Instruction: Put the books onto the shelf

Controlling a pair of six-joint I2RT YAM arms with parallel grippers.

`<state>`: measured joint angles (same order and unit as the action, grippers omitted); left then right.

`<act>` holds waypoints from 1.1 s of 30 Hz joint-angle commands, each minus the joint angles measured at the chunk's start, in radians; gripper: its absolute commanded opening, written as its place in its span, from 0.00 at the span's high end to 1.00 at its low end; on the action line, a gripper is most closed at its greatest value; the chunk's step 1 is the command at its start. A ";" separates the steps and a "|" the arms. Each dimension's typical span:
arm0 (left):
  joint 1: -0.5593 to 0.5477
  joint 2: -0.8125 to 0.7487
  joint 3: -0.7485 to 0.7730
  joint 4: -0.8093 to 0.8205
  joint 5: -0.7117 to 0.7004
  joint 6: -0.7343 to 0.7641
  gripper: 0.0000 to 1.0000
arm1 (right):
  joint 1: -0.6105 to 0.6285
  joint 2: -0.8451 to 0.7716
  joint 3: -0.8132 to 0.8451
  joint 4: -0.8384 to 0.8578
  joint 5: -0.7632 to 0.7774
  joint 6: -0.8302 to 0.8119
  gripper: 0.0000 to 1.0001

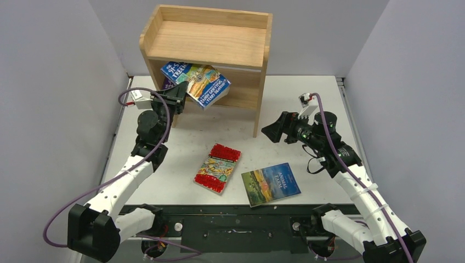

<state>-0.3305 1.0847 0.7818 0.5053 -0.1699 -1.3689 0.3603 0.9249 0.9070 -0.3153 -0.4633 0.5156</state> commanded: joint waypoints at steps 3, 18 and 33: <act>-0.064 0.036 0.058 0.233 -0.237 0.045 1.00 | -0.005 -0.021 -0.005 0.050 -0.019 0.020 0.10; -0.137 0.186 -0.005 0.492 -0.566 0.025 1.00 | -0.006 -0.017 -0.020 0.065 -0.038 0.034 0.10; -0.204 0.306 0.059 0.431 -0.794 -0.100 1.00 | -0.005 -0.014 -0.032 0.076 -0.053 0.042 0.10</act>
<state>-0.5106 1.4086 0.7574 0.8783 -0.8661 -1.3788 0.3603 0.9234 0.8783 -0.2916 -0.5053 0.5507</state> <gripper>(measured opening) 0.249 0.898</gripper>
